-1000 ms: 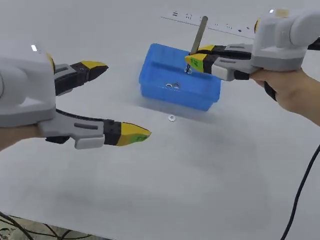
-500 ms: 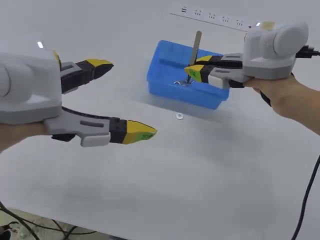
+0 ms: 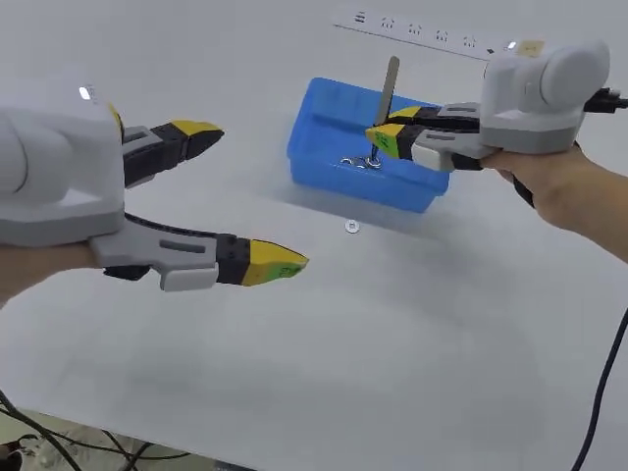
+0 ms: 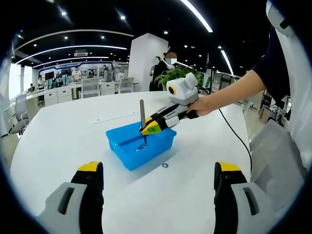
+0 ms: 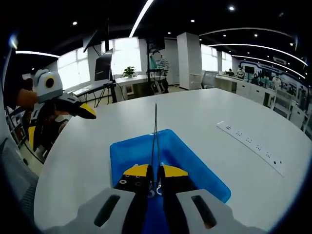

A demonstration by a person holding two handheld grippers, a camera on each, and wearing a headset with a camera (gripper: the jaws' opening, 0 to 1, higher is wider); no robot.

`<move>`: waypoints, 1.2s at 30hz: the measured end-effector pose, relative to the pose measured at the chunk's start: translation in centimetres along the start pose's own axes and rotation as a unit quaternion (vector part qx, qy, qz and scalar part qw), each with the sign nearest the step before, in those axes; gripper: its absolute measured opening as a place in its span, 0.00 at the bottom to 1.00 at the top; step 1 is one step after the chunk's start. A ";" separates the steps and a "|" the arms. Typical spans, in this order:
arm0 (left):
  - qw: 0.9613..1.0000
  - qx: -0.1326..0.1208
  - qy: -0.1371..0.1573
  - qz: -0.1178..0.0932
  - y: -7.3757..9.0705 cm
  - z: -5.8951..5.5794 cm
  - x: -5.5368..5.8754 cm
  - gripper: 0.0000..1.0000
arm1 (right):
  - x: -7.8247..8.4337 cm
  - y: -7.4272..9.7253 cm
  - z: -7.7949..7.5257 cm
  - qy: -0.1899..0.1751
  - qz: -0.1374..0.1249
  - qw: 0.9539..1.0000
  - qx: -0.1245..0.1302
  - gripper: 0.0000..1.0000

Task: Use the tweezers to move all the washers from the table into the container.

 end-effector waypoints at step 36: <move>0.989 0.124 -0.040 -0.064 -11.2 3.6 -8.7 0.32 | -0.7 1.7 1.7 0.067 0.016 0.997 -0.038 0.08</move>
Point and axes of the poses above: the centre of the closed fingertips' face, and the gripper's own axes: y roughly backward along the fingers, z roughly to its left, x roughly out of its underside, the point moved 8 cm from there along y, roughly backward along the fingers, and after that the axes turned 3 degrees about -x, right-handed, at the moved point
